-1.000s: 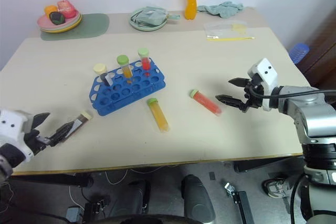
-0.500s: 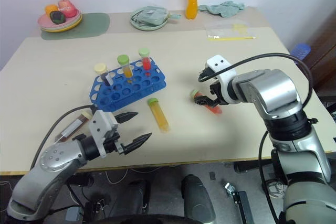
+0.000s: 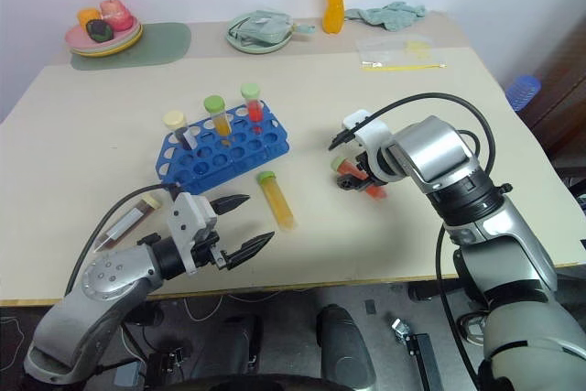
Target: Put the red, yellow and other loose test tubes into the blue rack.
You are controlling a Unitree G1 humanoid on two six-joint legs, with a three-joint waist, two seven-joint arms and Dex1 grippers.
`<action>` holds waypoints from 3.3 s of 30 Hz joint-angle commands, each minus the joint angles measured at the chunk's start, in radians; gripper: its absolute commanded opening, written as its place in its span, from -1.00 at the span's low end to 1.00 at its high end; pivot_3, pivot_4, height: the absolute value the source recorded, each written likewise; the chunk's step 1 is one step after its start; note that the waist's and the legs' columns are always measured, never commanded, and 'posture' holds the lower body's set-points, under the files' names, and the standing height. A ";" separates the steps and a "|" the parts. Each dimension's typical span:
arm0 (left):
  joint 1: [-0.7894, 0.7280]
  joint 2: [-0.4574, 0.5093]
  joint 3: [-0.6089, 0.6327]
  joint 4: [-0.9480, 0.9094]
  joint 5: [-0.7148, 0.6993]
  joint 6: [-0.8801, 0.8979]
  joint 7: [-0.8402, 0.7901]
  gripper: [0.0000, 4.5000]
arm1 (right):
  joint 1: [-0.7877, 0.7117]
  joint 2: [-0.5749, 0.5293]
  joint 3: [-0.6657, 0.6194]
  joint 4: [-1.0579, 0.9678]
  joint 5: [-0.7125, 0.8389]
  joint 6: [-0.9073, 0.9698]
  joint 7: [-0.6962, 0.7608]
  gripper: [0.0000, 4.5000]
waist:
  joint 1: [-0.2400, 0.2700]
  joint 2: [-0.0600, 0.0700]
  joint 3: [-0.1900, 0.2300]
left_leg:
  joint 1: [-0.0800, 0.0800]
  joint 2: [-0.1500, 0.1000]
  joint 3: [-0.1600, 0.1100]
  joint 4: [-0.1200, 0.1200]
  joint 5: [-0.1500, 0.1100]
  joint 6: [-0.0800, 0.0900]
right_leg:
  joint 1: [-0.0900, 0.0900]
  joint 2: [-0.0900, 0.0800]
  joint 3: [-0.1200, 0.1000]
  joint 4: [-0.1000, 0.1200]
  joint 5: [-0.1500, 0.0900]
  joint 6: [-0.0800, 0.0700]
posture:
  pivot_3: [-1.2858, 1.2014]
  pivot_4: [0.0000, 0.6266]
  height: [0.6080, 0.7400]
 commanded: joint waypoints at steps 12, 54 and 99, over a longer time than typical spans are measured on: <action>0.040 0.001 0.048 -0.028 -0.025 -0.028 0.019 1.00 | 0.035 -0.003 -0.093 -0.151 0.027 -0.142 0.085 -0.65 | 0.000 0.000 0.000 | 0.000 0.000 0.000 0.000 0.000 0.000 | 0.000 0.000 0.000 0.000 0.000 0.000 | 0.03 -0.52 1.00; 0.062 -0.072 0.216 -0.006 -0.026 -0.044 0.173 1.00 | 0.115 0.800 -0.444 0.703 -0.195 -1.730 -0.318 -0.65 | -0.005 0.000 0.000 | 0.001 0.000 0.000 0.000 0.000 0.000 | -0.001 0.001 0.000 0.002 0.000 0.000 | 0.03 -0.52 1.00; 0.176 0.032 0.287 0.136 0.012 -0.196 0.005 1.00 | 0.375 0.072 -0.331 -0.457 0.188 -0.345 0.119 0.98 | -0.003 0.002 0.001 | 0.001 0.001 -0.001 0.000 0.000 0.000 | 0.000 0.001 0.000 0.002 0.000 -0.001 | 0.03 -0.52 1.00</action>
